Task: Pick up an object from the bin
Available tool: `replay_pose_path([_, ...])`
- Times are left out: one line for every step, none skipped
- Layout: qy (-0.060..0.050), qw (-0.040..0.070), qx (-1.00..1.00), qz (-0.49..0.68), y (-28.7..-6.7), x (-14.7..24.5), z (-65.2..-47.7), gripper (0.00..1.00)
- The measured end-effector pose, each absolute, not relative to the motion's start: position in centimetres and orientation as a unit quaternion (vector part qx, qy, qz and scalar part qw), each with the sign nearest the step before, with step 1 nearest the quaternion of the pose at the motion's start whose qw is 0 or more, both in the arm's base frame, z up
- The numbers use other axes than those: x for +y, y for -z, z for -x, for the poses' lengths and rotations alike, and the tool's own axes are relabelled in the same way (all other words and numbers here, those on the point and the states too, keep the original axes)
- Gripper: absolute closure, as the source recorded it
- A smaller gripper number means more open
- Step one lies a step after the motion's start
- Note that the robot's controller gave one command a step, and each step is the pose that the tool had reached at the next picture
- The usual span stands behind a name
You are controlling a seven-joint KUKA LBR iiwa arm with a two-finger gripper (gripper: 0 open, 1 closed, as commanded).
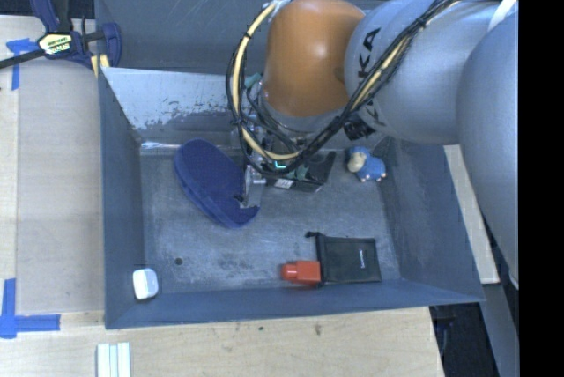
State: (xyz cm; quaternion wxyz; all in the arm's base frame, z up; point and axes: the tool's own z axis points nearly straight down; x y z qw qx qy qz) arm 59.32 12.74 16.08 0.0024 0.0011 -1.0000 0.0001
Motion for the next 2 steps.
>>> replay_pose_path([0.000,0.002,-1.000,-0.017,-7.56,10.86,-59.13,0.00])
replay_pose_path([0.002,-0.004,-1.000,-0.017,-8.34,11.02,-59.50,1.00])
